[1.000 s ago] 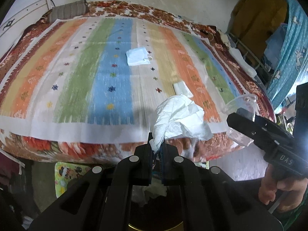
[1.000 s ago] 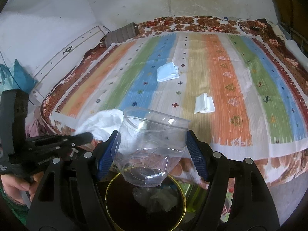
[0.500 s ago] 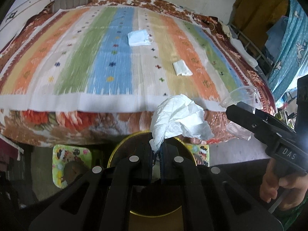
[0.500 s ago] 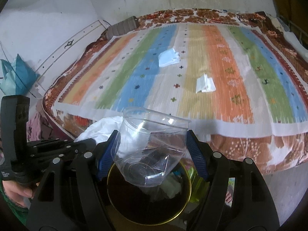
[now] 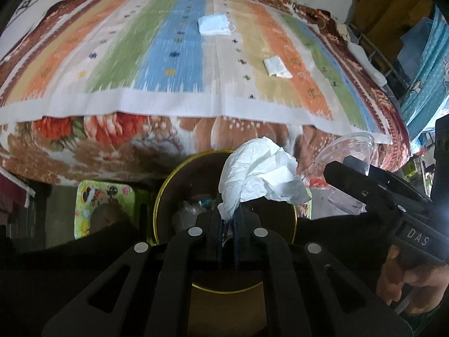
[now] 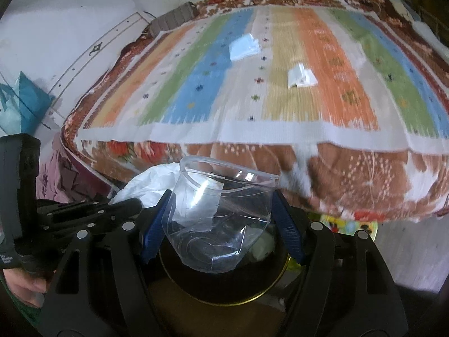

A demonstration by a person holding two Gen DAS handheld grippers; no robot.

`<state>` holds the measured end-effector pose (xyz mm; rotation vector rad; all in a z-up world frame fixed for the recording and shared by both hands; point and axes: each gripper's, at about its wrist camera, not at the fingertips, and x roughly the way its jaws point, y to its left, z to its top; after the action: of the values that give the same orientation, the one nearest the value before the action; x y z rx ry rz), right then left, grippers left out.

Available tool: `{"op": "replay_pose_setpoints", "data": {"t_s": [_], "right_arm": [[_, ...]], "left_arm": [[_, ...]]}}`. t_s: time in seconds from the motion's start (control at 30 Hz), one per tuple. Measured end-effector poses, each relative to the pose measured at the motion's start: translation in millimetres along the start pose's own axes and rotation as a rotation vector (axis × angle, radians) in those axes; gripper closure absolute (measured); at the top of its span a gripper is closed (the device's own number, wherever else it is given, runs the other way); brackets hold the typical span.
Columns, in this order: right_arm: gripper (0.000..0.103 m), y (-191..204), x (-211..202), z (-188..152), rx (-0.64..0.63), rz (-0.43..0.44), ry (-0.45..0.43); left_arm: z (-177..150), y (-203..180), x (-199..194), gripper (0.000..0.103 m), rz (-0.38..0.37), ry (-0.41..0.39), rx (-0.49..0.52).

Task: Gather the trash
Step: 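Open right tool to drop the cup while left tool drops the tissue into bin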

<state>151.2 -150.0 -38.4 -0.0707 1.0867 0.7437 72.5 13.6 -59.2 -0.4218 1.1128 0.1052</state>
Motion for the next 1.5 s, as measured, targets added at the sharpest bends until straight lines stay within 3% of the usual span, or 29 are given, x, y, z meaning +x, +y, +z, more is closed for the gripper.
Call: {"op": "replay_pose_setpoints", "data": {"t_s": [0.23,0.43,0.47,0.5,0.6,0.9,1.0,1.13,1.27,1.5], "right_arm": [[0.037,2,13,-15,-0.002,-0.038,0.056],[0.037,1,27,-24,0.028,-0.015,0.117],[0.036,1,28,-24,0.032,-0.014,0.121],[0.036,1,29,-24,0.036,-0.005,0.129],[0.026,-2,33,-25,0.061,0.02,0.148],[0.025,-6,28,-22,0.086,0.022,0.122],[0.025,-8,24,-21,0.096,0.016,0.102],[0.025,-9,15,-20,0.088,0.009,0.07],[0.023,-11,7,-15,0.084,-0.008,0.033],[0.023,-8,-1,-9,0.071,-0.03,-0.028]], "left_arm": [[-14,2,13,0.098,0.027,0.052,-0.017],[-16,7,17,0.096,0.043,0.065,-0.047],[-16,8,18,0.088,0.046,0.068,-0.052],[-15,9,18,0.072,0.045,0.07,-0.062],[-14,11,15,0.066,0.048,0.051,-0.074],[-10,19,8,0.056,0.033,0.017,-0.115],[-6,26,0,0.047,-0.014,-0.013,-0.148],[1,38,-16,0.043,-0.049,-0.081,-0.205],[7,38,-21,0.041,-0.057,-0.101,-0.196],[33,31,-34,0.028,-0.042,-0.187,-0.143]]}}
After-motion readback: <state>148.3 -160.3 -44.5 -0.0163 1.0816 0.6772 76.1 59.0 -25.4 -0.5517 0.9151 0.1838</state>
